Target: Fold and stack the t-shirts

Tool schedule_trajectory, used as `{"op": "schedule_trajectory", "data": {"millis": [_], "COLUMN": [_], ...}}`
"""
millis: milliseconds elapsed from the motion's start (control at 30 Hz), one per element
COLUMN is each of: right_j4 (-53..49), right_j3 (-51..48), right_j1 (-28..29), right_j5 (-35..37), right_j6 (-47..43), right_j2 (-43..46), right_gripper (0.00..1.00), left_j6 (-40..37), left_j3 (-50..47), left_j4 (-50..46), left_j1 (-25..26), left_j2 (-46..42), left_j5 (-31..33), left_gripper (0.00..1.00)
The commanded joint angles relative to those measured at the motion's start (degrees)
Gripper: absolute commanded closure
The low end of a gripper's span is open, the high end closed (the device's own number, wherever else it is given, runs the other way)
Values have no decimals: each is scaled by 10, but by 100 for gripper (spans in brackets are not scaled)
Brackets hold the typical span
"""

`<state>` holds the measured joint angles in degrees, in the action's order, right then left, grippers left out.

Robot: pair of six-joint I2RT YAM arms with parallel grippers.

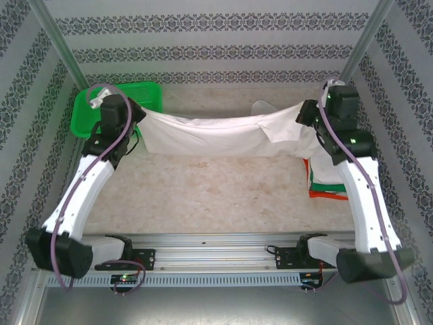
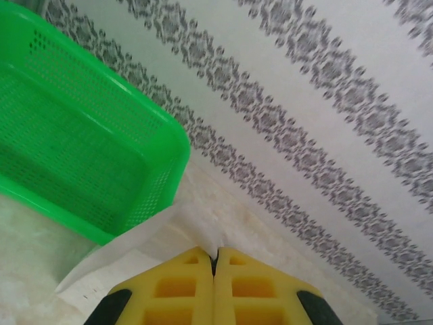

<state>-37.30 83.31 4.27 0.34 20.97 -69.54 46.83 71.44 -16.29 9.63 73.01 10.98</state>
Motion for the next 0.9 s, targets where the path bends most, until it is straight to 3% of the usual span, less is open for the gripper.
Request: {"op": "schedule_trajectory", "data": {"millis": [0,233,367,533,867], "right_j4": [53,122,109,111,82], "right_j3": [34,162,232,213,189], "right_j1": [-14,-25,-24,-23,-18], "right_j5": [-22,-42,-64,-70,-111], "right_j6": [-2,2,2,2,15], "right_j2": [-57,-226,-266,-203,-18], "right_gripper": [100,100,100,100,100], "left_j6": [-16,-29,-30,-41,-82], "left_j3": [43,220,295,279,151], "left_j4": [30,31,10,5,64], "left_j1": [-8,-16,-17,-17,-17], "left_j2": [70,264,297,226,-37], "left_j5": [7,11,-2,13,91], "left_gripper": [100,100,100,100,100]}}
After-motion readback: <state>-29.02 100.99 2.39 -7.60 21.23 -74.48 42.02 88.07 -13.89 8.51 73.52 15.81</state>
